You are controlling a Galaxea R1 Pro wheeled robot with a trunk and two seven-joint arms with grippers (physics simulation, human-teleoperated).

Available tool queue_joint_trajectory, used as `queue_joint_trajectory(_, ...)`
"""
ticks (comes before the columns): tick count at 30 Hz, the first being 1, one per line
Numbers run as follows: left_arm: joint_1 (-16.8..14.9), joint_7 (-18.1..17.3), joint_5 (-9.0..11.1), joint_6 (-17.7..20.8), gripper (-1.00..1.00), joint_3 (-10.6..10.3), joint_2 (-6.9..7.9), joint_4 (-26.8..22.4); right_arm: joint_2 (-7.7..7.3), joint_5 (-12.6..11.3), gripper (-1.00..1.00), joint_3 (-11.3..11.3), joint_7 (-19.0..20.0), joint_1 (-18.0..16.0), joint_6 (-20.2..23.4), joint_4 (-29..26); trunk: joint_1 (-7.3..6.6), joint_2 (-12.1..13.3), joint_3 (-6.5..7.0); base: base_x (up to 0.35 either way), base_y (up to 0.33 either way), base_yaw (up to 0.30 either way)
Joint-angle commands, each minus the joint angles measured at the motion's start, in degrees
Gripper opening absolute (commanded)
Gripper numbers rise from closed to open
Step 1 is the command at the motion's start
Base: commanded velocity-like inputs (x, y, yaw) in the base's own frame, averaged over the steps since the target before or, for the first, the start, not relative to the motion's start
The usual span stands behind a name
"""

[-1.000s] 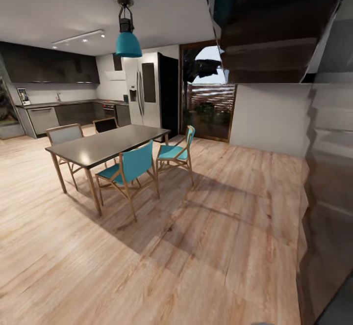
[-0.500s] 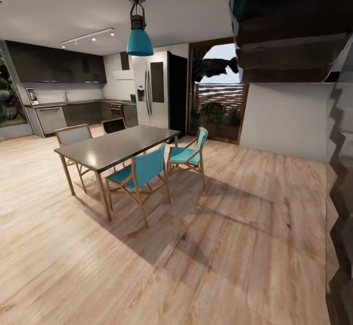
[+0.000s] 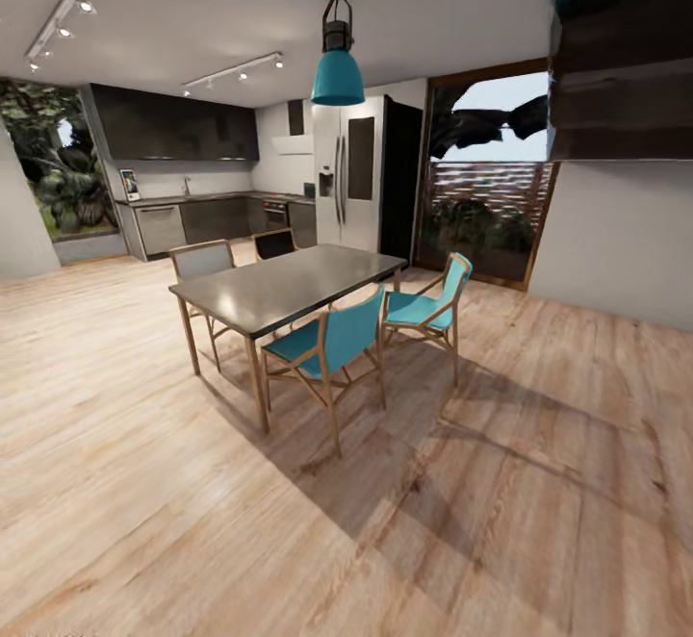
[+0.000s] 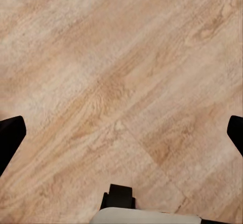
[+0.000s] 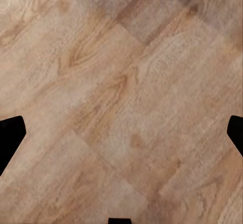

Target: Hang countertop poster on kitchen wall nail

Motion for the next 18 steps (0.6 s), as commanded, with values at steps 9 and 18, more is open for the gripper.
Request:
queue_joint_trajectory(9, 0.01, 0.02, 0.01, -0.06, 1.00, 0.05, -0.02, -0.05, -0.01, 0.18, 1.00, 0.21, -0.13, -0.04, -1.64, 0.06, 0.02, -0.02, -0.30, 0.226, 0.306, 0.267)
queue_joint_trajectory(18, 0.01, 0.02, 0.01, -0.10, 1.00, 0.12, -0.02, -0.05, -0.01, 0.19, 1.00, 0.21, -0.13, -0.04, -1.74, 0.06, 0.02, -0.02, -0.55, 0.222, 0.307, 0.267)
